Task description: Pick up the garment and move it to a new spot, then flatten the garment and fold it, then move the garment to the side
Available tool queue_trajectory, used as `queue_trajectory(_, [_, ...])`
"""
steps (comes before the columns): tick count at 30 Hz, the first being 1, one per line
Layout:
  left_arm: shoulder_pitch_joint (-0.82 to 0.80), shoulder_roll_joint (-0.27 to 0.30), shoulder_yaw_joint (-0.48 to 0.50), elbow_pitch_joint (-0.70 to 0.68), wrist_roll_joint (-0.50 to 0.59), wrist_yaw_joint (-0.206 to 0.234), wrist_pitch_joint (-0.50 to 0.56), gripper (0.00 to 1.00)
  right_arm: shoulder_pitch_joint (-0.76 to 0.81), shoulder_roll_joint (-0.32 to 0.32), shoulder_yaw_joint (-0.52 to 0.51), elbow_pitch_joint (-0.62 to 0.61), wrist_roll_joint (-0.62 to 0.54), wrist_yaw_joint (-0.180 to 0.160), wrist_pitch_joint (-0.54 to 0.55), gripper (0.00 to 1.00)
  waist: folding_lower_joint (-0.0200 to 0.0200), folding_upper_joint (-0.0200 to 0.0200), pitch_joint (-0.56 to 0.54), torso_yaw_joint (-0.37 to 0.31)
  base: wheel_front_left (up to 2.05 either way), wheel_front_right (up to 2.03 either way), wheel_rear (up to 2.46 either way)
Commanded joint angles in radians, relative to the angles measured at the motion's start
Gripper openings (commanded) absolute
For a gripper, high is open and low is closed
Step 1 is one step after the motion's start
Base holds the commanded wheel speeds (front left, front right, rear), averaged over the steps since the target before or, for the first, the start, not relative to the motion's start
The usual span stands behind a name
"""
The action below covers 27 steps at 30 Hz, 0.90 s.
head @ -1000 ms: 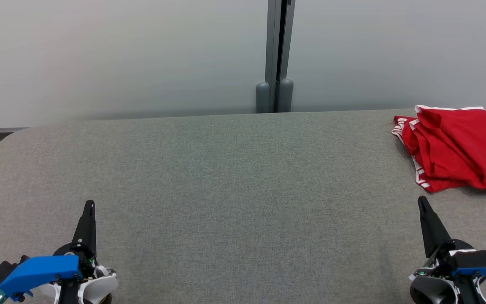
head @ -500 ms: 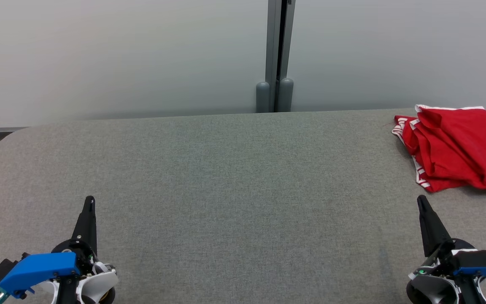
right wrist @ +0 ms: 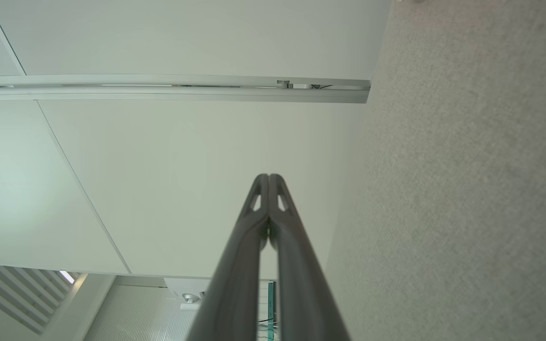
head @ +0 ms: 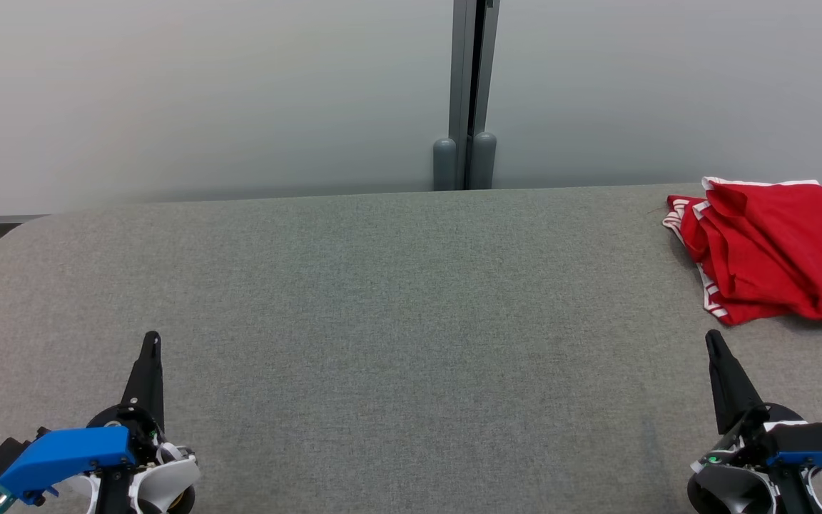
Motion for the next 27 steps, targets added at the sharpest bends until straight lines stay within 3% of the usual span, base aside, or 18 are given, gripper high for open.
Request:
queue_trajectory(1, [-0.011, -0.002, 0.002, 0.0, -0.003, -0.005, 0.004, 0.0, -0.014, 0.001, -0.002, 0.002, 0.003, 0.0, 0.004, 0.0, 0.0, -0.0001, 0.0, 0.0, 0.0, 0.0, 0.0])
queue_trajectory(27, [-0.011, -0.002, 0.002, 0.0, -0.004, -0.005, 0.004, 0.0, -0.014, 0.001, -0.002, 0.002, 0.003, 0.0, 0.004, 0.0, 0.0, -0.0001, 0.0, 0.0, 0.0, 0.0, 0.0])
